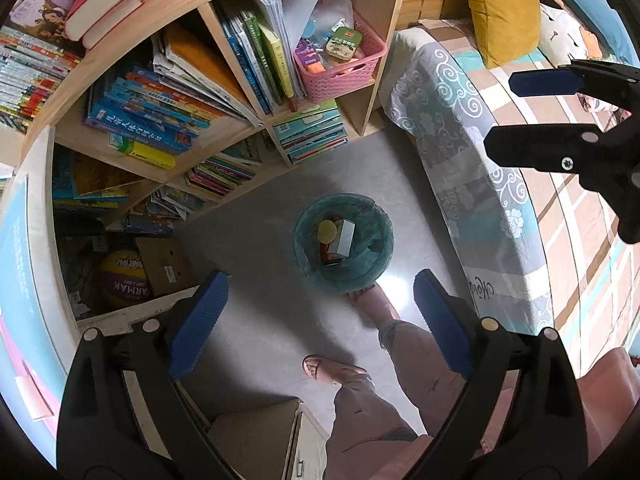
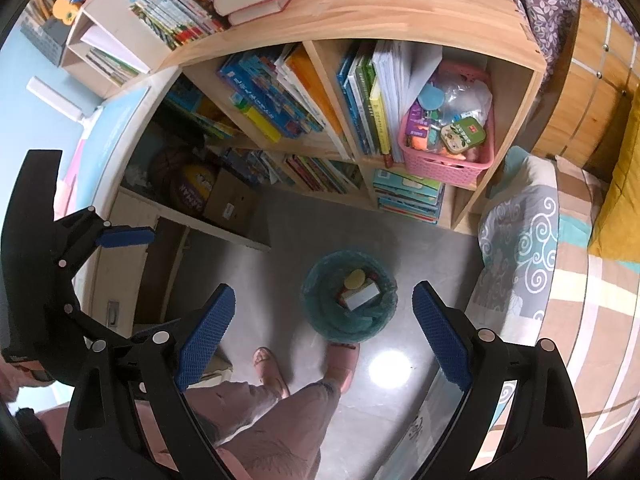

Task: Collect trash
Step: 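Move both open tools back over the table items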

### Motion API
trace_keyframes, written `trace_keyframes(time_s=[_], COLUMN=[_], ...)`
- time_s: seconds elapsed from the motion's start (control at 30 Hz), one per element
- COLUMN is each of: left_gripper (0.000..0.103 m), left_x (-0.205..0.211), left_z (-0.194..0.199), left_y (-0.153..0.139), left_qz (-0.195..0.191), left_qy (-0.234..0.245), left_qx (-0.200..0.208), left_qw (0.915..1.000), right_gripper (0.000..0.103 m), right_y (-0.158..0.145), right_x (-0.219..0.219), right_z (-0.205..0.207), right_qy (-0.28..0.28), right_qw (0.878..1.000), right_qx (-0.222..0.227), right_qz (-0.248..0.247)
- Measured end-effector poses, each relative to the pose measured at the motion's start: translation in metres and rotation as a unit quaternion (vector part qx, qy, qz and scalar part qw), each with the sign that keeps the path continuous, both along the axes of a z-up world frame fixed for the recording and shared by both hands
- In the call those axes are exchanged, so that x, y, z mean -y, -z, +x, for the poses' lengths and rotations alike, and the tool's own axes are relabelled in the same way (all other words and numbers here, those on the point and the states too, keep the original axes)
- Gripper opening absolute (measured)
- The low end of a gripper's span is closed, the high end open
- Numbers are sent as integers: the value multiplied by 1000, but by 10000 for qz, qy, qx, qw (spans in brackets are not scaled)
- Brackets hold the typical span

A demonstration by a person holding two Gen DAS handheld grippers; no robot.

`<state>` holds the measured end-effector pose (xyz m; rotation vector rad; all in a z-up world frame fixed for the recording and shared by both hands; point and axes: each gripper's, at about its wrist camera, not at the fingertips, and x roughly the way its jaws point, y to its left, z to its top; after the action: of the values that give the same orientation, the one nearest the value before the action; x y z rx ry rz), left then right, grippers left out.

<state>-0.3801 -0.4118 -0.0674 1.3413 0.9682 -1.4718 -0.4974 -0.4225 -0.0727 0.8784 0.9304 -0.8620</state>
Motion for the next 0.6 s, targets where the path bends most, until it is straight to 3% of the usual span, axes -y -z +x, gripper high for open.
trace_keyframes(time_s=[0.27,0.6], left_gripper=[92,92], left_x=[-9,-39], left_z=[16,66], left_y=[-10,-38], left_qz=[-120,-417], left_qy=[-258,-1186], left_qx=[50,205], left_qw=[9996,9918], right_gripper=[90,90], right_y=[-5,-20], right_x=[-3,0], right_z=[18,80], right_qy=[-301,-1230], right_qw=[9995,9920], right_qx=[10,95], right_qz=[-75,-272])
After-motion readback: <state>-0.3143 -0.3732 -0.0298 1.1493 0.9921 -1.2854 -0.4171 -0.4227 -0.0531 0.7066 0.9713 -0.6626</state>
